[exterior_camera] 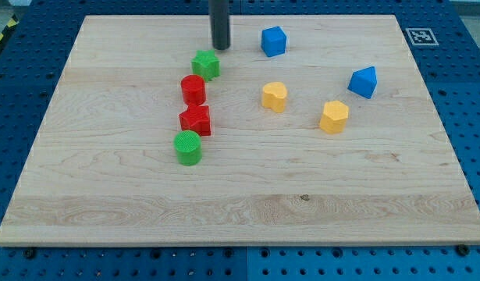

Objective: Nudge the green star left a bit

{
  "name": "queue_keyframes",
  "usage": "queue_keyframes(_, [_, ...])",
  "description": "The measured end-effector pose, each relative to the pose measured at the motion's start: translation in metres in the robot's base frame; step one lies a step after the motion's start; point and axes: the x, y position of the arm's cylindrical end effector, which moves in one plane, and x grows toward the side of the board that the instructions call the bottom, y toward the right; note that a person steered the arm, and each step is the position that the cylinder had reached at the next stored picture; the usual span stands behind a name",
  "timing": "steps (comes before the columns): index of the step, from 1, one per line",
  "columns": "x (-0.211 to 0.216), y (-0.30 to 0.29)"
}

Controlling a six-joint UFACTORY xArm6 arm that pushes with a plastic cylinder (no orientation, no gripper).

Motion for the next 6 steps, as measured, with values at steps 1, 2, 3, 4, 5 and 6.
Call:
queue_keyframes(1, [0.034,0.019])
queue_keyframes(2, [0.036,0.019])
queue_keyframes(3, [0.039,0.011])
queue_keyframes(4, [0.039,-0.002])
queue_keyframes(5, [0.040,-0.020])
queue_keyframes(6, [0.040,-0.036])
